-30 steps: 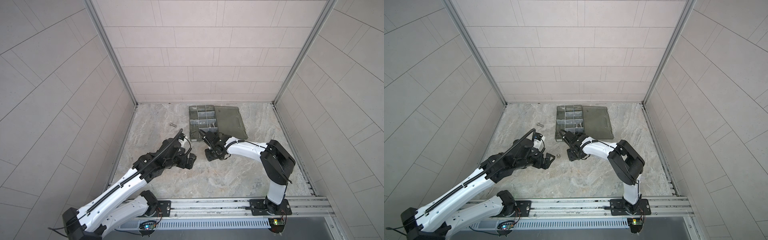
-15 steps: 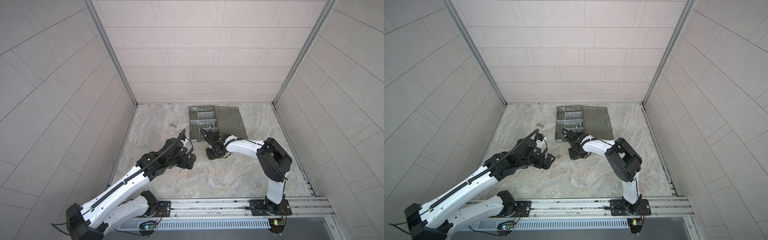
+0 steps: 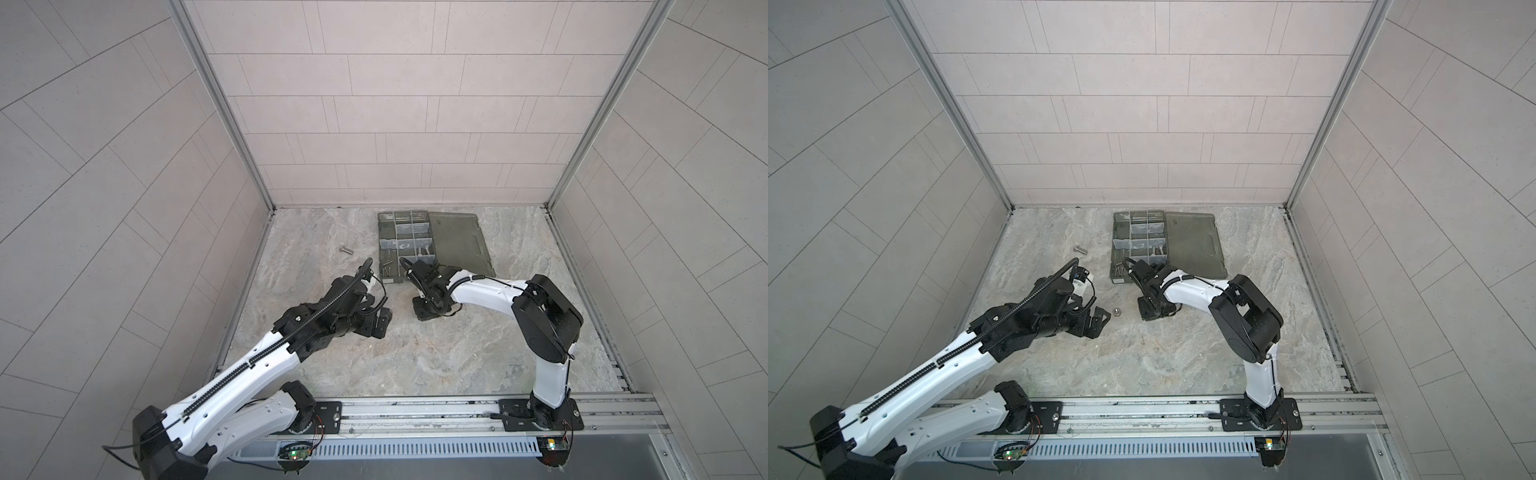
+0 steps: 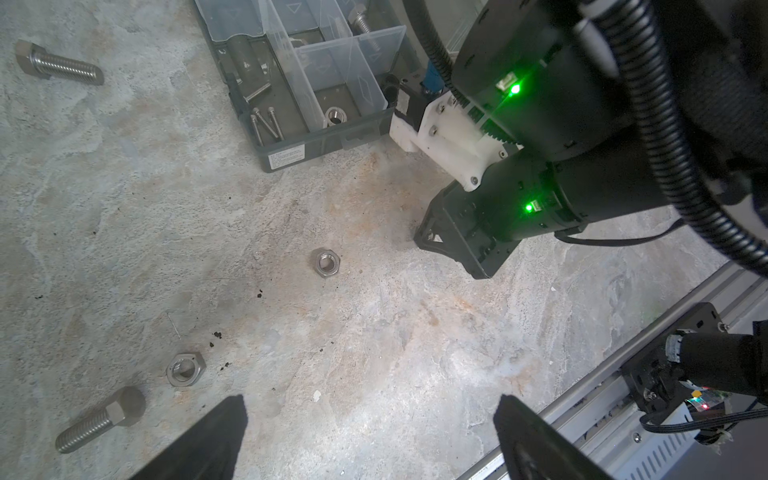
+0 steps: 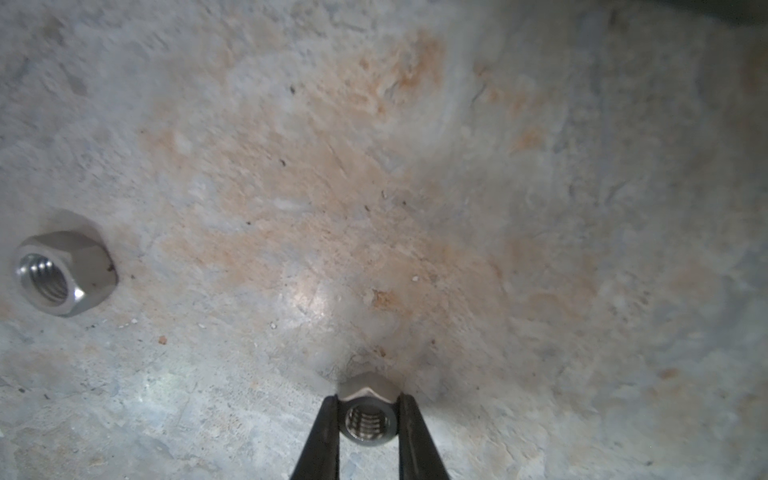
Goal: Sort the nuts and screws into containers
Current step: 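Close the right gripper on the silver nut and carry it over the box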
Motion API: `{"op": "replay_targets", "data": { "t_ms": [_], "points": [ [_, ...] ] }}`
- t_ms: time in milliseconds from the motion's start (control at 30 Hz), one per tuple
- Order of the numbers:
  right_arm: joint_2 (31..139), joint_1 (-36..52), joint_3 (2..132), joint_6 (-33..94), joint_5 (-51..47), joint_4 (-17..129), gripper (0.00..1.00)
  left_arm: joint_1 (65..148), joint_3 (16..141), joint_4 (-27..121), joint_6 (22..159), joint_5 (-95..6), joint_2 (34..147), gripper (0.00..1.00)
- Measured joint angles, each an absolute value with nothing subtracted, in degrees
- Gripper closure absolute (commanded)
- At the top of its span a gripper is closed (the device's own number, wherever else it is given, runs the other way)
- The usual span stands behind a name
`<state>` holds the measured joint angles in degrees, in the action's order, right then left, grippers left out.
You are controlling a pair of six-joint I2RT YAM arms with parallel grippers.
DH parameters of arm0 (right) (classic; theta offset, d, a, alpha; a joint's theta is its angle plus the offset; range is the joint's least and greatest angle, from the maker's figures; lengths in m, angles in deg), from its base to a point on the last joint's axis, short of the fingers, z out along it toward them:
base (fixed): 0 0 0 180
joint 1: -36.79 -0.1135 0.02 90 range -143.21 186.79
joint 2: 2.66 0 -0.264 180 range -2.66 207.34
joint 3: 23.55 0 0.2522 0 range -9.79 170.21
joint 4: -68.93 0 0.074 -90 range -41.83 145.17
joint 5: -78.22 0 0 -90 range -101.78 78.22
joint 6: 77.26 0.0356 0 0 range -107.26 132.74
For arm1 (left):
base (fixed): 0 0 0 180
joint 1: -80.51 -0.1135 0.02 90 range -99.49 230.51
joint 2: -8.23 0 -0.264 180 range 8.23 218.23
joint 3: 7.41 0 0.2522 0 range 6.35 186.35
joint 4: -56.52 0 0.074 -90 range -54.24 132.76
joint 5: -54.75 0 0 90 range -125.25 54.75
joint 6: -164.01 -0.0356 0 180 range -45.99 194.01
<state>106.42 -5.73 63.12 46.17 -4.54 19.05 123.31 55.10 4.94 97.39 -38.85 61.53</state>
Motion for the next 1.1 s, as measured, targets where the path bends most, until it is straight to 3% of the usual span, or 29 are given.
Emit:
{"op": "replay_targets", "data": {
  "t_ms": [333,700,1100],
  "points": [
    [107.3,-5.7,67.7,45.9,-4.8,15.0,0.89,122.4,55.0,5.0,96.4,-38.7,61.5,0.0],
    [108.0,-5.1,82.8,43.5,-7.8,8.3,0.88,118.1,55.1,4.9,94.9,-40.2,61.9,0.0],
    [121.6,-0.6,100.6,41.3,-8.1,3.7,0.87,113.8,56.0,3.5,92.5,-41.8,62.4,0.0]
  ]
}}
